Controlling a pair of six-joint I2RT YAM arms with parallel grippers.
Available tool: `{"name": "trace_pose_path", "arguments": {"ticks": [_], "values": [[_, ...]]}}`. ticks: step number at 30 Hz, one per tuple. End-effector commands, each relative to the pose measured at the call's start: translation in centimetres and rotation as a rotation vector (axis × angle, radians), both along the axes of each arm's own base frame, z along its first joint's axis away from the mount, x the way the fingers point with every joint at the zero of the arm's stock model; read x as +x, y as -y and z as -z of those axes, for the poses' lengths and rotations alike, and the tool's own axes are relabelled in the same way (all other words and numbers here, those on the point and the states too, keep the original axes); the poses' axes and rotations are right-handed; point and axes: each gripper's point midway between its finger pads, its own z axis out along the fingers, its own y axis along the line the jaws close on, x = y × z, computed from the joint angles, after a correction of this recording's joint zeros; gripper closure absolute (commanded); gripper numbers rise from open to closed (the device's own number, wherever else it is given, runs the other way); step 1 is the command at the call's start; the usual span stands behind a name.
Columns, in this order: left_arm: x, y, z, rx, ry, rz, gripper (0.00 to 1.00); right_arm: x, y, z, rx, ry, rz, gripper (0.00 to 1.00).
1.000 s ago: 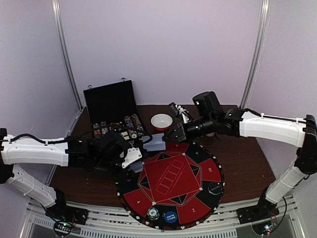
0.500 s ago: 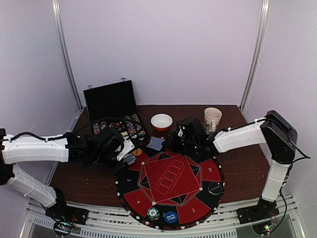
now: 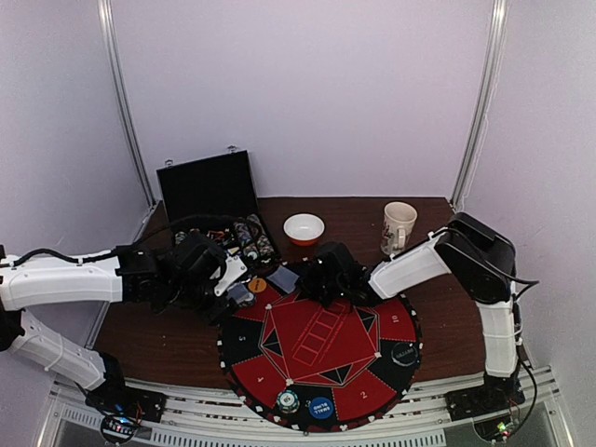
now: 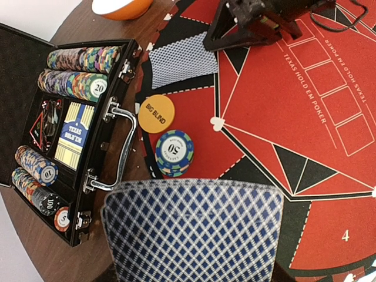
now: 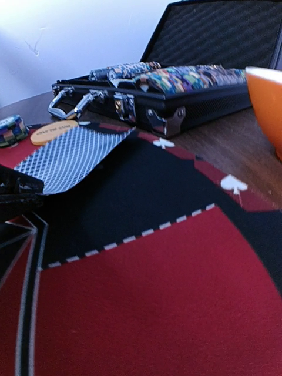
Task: Distribute texas hold em gaming equipment
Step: Distribute the poker card in the big blind area.
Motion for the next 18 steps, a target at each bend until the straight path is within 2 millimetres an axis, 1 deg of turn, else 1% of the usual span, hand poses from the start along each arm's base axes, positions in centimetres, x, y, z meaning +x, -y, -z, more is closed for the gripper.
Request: {"name": "trace_pose_path", "arguments": {"ticks": [1, 5, 9, 10, 13, 15, 18], "values": [[0.4, 0.0, -1.2, -0.031, 0.032, 0.002, 0.45, 0.9, -0.8, 0.2, 0.047, -0.015, 0.054, 1.0], [0.4, 0.0, -1.2, -0.028, 0.029, 0.004, 0.45, 1.0, -1.3, 0.3, 0.072, -0.023, 0.06, 1.0], [0.5, 0.2, -1.0, -0.024, 0.021, 0.007, 0.45, 0.6, -1.5, 0.1, 0.091, -0.031, 0.041, 1.0], [0.5, 0.3, -1.0, -0.024, 0.02, 0.008, 0.45, 0.5, -1.5, -0.2, 0.098, -0.026, 0.037, 0.97], [0.6, 0.5, -1.1, -0.023, 0.019, 0.017, 0.45, -0.1, -1.0, -0.8, 0.098, -0.015, 0.022, 0.75], [0.6, 0.7, -1.2, -0.025, 0.019, 0.024, 0.45, -0.4, -0.9, -1.7, 0.094, 0.006, -0.008, 0.6], [0.7, 1.1, -1.5, -0.03, 0.023, 0.041, 0.45, -1.1, -0.7, -3.6, 0.056, 0.056, -0.08, 0.46]]}}
